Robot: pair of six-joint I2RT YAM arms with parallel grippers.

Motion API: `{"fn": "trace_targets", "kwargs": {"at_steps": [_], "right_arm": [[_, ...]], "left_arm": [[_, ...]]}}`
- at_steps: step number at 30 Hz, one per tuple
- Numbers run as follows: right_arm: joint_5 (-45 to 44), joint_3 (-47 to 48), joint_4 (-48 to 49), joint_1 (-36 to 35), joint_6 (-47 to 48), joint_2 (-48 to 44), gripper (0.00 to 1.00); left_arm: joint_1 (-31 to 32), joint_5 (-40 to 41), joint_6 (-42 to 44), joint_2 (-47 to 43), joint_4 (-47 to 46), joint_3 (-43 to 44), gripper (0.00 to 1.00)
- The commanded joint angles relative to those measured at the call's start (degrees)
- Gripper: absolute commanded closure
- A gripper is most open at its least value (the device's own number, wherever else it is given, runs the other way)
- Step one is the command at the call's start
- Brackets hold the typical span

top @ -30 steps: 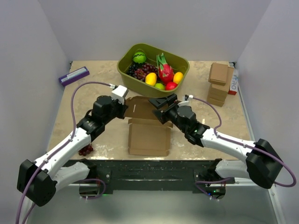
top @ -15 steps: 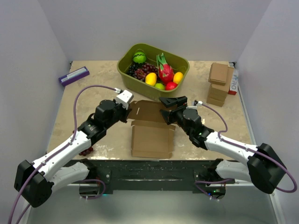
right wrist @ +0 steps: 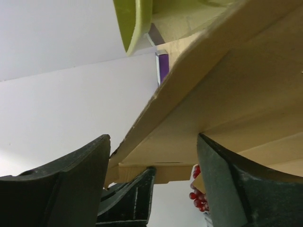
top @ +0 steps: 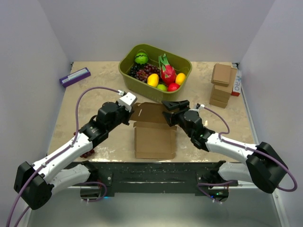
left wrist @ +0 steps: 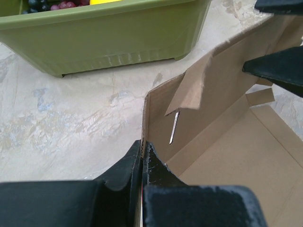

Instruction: Fold the paper box

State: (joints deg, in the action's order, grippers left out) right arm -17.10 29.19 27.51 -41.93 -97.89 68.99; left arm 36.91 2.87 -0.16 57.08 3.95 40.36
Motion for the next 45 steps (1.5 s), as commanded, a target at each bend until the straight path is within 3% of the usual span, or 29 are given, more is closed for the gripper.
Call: {"fn": "trace_targets", "kwargs": {"at_steps": [1,7,16,20,26,28,30,31,33,34,36,40,45], "right_arm": [[-1.9,0.3,2.2,0.3,-0.3,1.2,0.33],[-2.1,0.7,2.3,0.3,0.0,2.8,0.53],[-2.3,0.2,5.3,0.2,-0.4,7.8,0.66],[-2.9,0.2,8.6,0.2,-0.4,10.3,0.76],[-2.0,-0.5,12.6,0.3,-0.3,13.6,1.00],[-1.3,-1.1,13.8,0.3,-0.5,14.1,1.00],[-0.7,-1.5,15.3,0.2,-0.5,14.5,1.00],[-0.5,-1.9,15.6,0.3,-0.3,14.5,1.00],[-0.2,-2.6,17.0,0.3,0.1,14.4,1.00],[-0.3,-3.3,17.8,0.3,0.5,14.2,1.00],[-0.1,-4.0,19.9,0.3,1.0,13.9,1.00],[0.1,-5.0,21.3,0.3,4.3,12.8,1.00],[-0.3,-7.0,22.9,0.3,6.4,11.6,1.00]], "left_arm": [[0.5,0.8,0.9,-0.9,-3.1,-0.2,1.00],[0.5,1.5,0.6,0.3,-2.4,0.5,1.00],[0.6,-2.1,-1.1,0.7,-2.5,0.3,1.00],[0.6,-2.5,-1.7,0.8,-2.0,0.0,1.00],[1.2,-2.5,-7.4,0.8,-0.3,0.2,0.99],[1.2,-1.5,-9.5,1.0,0.4,0.6,0.83],[1.2,-0.6,-10.9,1.1,1.6,0.9,0.75],[1.2,-0.1,-12.2,1.1,1.9,0.9,0.64],[1.2,0.1,-13.6,0.5,2.3,0.3,0.55],[1.2,-0.2,-14.9,0.1,2.2,-0.1,0.44],[1.2,-0.4,-16.2,-1.9,1.5,-2.0,0.36],[1.1,0.1,-19.3,-5.2,-0.5,-4.8,0.30],[1.2,-2.3,-19.3,-3.4,-3.1,-6.5,0.31]]}}
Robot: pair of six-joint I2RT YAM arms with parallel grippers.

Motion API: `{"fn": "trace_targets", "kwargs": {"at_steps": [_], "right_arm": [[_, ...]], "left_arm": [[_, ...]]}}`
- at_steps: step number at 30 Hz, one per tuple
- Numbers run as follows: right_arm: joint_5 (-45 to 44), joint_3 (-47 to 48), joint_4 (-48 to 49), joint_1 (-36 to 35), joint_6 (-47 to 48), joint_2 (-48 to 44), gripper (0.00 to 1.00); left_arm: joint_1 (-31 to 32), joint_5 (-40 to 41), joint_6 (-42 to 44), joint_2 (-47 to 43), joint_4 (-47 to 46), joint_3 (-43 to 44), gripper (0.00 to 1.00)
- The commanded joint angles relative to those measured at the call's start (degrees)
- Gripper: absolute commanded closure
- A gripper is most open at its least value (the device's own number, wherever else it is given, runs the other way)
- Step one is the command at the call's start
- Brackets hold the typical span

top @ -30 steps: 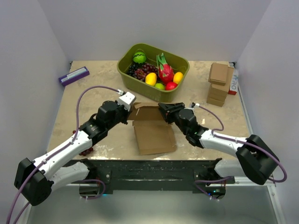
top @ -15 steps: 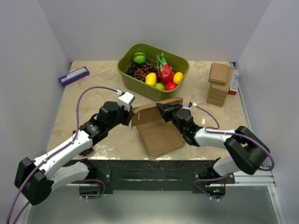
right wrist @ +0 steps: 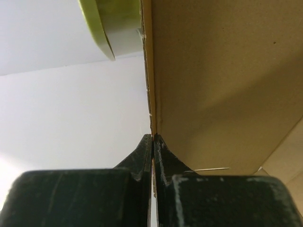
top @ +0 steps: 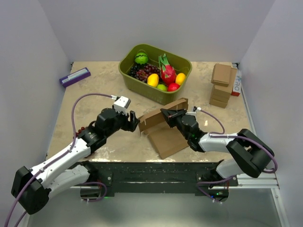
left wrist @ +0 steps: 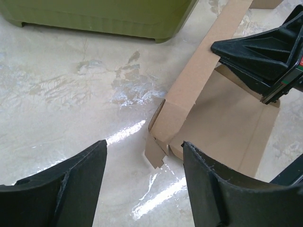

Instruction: Fold the paper box

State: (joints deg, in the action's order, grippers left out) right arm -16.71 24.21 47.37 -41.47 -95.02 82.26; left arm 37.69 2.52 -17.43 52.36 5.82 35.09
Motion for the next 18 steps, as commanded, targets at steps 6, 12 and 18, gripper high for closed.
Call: {"fn": "trace_targets", "kwargs": {"at_steps": [6,12,18], "right_arm": [[-0.7,-3.4,3.0,-0.2,5.3,-2.9,1.00],[0.3,-3.1,3.7,-0.2,6.1,-2.6,1.00],[1.0,-3.2,5.1,-0.2,5.6,-1.5,1.00]], "left_arm": [[0.4,-1.4,-1.6,5.3,-10.0,-1.6,0.32],[0.4,1.0,-0.1,7.7,-14.0,-1.3,0.34],[0.4,0.3,0.6,11.2,-14.7,-0.6,0.38]]}}
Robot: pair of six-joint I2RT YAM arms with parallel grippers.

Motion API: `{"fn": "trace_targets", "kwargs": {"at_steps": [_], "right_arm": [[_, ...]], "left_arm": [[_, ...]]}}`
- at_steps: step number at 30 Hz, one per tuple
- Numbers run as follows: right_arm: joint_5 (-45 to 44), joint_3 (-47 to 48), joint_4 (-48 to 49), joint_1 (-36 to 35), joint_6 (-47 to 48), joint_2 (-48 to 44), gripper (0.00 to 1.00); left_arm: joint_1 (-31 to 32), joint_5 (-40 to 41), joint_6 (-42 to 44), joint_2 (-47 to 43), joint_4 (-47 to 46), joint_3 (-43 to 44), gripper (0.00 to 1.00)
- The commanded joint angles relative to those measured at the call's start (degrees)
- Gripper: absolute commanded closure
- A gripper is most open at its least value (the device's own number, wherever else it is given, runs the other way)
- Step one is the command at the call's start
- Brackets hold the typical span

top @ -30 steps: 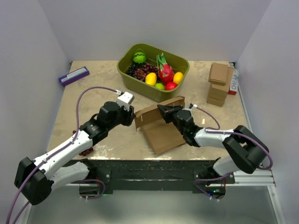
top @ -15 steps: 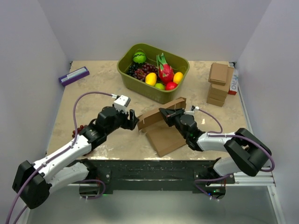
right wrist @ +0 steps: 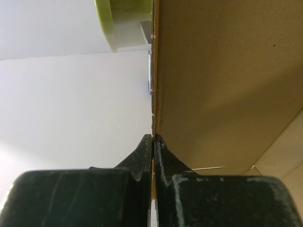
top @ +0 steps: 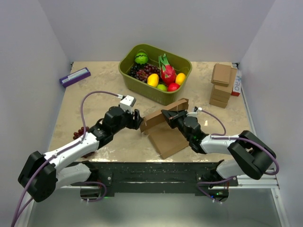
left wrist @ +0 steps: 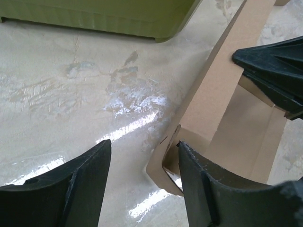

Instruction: Fold the paper box

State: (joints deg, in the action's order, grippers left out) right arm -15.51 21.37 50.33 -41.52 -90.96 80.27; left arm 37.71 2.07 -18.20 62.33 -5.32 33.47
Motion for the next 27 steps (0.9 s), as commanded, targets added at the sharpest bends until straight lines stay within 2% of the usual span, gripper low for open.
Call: {"fn": "trace_targets", "kwargs": {"at_steps": [1,4,16,24,27], "right_arm": [[-0.1,-0.4,2.2,-0.1,1.6,0.8,1.00],[0.2,-0.1,2.8,-0.1,1.3,1.5,1.00],[1.1,-0.4,5.0,-0.2,0.2,3.3,1.00],[0.7,-0.8,4.7,-0.2,0.3,3.0,1.00],[0.0,-1.0,4.1,-0.1,0.3,2.7,1.00]], "left_arm": [[0.4,0.4,1.4,1.3,-3.6,1.0,0.39],[0.7,0.0,1.7,1.2,-3.8,0.6,0.43],[2.4,-1.2,1.1,5.0,-6.7,-0.1,0.43],[3.2,0.0,-1.3,5.9,-10.1,-1.9,0.43],[3.2,0.0,-1.7,4.0,-10.2,-2.1,0.39]]}}
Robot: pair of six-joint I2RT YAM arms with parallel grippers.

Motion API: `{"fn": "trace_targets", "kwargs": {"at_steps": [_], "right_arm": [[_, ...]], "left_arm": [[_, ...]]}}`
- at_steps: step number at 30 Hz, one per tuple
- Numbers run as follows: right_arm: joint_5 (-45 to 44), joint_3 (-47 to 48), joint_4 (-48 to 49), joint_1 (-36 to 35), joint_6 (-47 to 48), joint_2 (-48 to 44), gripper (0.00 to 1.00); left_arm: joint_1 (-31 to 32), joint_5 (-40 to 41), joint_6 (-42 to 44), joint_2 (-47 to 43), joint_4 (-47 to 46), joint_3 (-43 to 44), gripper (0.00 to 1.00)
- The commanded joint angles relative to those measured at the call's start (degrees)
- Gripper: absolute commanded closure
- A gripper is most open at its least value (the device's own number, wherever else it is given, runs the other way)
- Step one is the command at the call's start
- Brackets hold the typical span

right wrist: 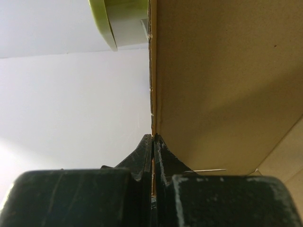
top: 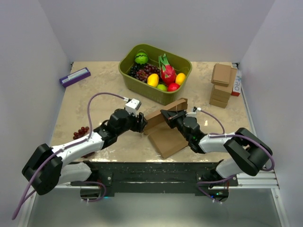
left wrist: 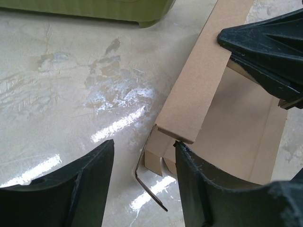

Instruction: Fold the paper box

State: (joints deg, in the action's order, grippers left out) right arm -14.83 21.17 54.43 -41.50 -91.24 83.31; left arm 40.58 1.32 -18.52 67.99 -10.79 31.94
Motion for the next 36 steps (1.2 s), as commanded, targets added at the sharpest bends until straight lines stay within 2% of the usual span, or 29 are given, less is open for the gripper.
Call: {"fn": "trace_targets", "kwargs": {"at_steps": [1,8,11,15,19,25,32,36], "right_arm": [[-0.8,-0.8,-0.4,-0.3,0.5,-0.5,1.00],[-1.7,-1.3,-1.3,-0.2,0.6,-1.5,1.00],[-1.8,-1.4,-1.4,-0.2,0.8,-1.7,1.00],[-1.8,-1.7,-1.5,-0.2,0.8,-2.0,1.00],[-2.0,-1.7,-1.6,-0.2,0.9,-1.9,1.00],[-2.1,-1.7,-1.2,-0.2,0.8,-1.0,1.00],[-2.0,-1.6,-1.3,-0.2,0.9,-1.0,1.00],[-2.0,-1.6,-1.3,-0.2,1.0,-1.0,1.00]], "left_arm": [[0.4,0.8,-1.3,-2.3,-4.2,-0.7,0.38],[0.4,-0.2,-2.7,-11.1,1.6,-2.8,0.13],[0.3,3.1,-3.8,-16.4,4.1,-4.9,0.08],[-0.2,12.9,-8.6,-21.6,9.3,-5.8,0.05],[-1.8,17.7,-12.5,-21.0,13.7,-6.4,0.05],[-1.8,17.6,-14.1,-16.6,11.7,-10.2,0.07],[-1.6,7.0,-6.9,-13.4,-2.9,-14.4,0.13],[-1.6,4.2,-3.3,-9.9,-10.8,-15.9,0.21]]}}
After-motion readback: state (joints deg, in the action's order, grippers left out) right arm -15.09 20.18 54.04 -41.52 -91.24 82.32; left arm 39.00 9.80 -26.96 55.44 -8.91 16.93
